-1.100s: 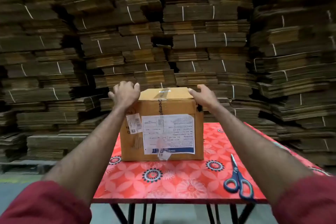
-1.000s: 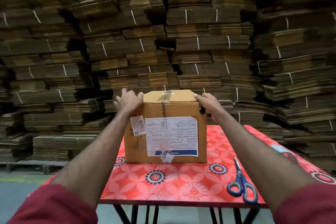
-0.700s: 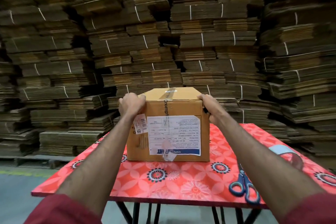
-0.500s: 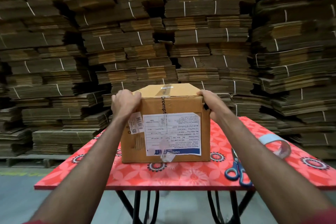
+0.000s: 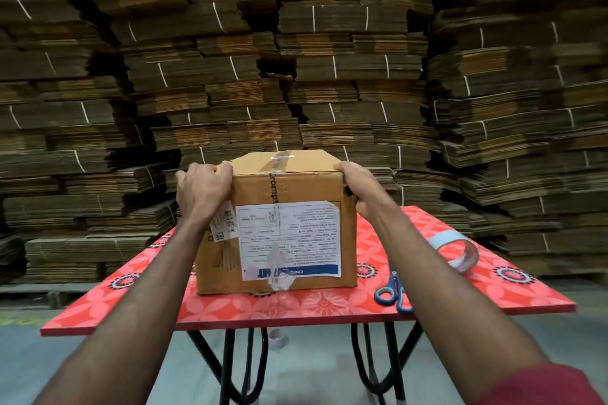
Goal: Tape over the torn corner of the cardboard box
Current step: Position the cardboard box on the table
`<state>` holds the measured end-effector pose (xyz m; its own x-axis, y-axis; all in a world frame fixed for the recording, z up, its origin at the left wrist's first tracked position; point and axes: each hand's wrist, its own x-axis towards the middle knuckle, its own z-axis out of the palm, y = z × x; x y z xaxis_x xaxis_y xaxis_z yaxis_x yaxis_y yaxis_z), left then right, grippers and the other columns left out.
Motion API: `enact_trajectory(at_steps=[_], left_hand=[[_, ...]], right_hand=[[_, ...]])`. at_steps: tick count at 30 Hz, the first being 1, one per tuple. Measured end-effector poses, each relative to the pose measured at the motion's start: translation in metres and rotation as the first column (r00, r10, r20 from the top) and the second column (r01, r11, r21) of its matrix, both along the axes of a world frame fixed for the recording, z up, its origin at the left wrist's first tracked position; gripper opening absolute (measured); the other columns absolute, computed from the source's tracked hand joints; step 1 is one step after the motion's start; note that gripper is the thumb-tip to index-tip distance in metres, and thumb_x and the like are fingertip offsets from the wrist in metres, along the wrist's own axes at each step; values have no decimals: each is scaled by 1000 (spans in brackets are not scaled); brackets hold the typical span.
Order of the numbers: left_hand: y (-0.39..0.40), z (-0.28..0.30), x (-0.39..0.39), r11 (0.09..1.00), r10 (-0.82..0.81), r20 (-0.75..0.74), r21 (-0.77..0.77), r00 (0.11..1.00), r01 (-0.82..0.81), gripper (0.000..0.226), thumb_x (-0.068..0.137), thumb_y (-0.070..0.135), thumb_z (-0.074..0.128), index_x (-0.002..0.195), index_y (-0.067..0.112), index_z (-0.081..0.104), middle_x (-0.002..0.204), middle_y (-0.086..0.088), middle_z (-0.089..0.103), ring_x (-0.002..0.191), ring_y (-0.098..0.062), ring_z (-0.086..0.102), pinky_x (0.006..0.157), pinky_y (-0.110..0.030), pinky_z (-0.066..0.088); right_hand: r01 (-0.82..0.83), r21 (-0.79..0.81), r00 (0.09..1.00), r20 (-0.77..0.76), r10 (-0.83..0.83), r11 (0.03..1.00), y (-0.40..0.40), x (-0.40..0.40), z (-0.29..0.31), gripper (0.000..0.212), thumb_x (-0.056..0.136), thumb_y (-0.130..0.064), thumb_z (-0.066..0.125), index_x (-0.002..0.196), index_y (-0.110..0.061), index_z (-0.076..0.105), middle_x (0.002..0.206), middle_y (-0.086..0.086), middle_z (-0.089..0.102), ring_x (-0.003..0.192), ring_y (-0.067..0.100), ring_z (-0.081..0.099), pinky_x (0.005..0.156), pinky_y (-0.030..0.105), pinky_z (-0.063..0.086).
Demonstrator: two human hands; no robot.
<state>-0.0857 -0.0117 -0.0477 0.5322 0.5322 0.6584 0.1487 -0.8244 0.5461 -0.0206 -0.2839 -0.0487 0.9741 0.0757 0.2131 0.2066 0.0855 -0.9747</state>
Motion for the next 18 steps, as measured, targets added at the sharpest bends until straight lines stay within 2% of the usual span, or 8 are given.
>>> enact_trajectory(at_steps=[3,6,8,10,12,13,16,18], left_hand=[[-1,-1,5,1000,12,9,-12,1000,-12,60,91,55,35,111,13,74,113,-16,65,116,-39,46,88,-45,48],[-2,-2,8,999,28,19,-18,999,-28,61,92,55,35,112,12,73,113,-16,65,117,-39,46,88,-47,48],[-7,-2,8,998,57,28,-20,998,-57,60,93,54,36,113,10,73,114,-17,65,117,-38,45,91,-47,45],[-13,-6,6,994,104,74,13,992,-106,59,96,52,35,113,8,71,121,-16,62,121,-38,43,97,-51,36],[-25,-15,6,989,106,183,81,977,-122,56,97,48,34,119,10,67,138,-13,54,133,-34,35,105,-54,26],[-35,-22,5,985,80,243,130,967,-114,51,97,45,35,123,12,64,144,-11,49,138,-31,31,107,-54,22],[-82,-49,2,957,-108,347,289,932,4,36,96,33,46,126,16,58,152,-5,39,144,-25,23,111,-43,15],[-120,-70,0,900,-270,319,418,909,121,36,93,27,51,127,18,57,150,-5,41,144,-25,26,112,-40,16]], right_hand=[[-16,-10,1000,-13,16,1000,0,9,-2,46,97,-36,57,137,-12,56,88,1,70,55,4,66,45,17,47],[-33,-5,999,8,34,999,1,18,-6,62,94,-40,60,147,-11,46,98,5,72,57,3,69,48,20,51],[-48,3,998,28,48,999,0,18,-9,72,90,-52,60,148,-13,45,109,7,73,73,8,74,59,24,57],[-73,-18,996,46,73,997,-3,15,-17,87,80,-76,58,147,-22,46,121,5,72,98,15,74,81,34,61],[-94,-39,993,74,97,995,-10,3,-28,99,72,-91,52,149,-29,44,135,0,66,117,15,66,95,34,53],[-81,-50,992,88,85,995,-16,-6,-33,99,74,-90,50,151,-29,42,141,-4,60,125,13,60,98,32,47],[143,-55,976,176,-131,988,-48,-22,-62,62,96,-57,57,144,-19,50,128,-10,57,119,10,55,92,27,44],[382,-46,909,200,-366,923,-75,-21,-88,27,97,-31,62,118,-15,66,102,-6,66,99,16,63,71,23,47]])
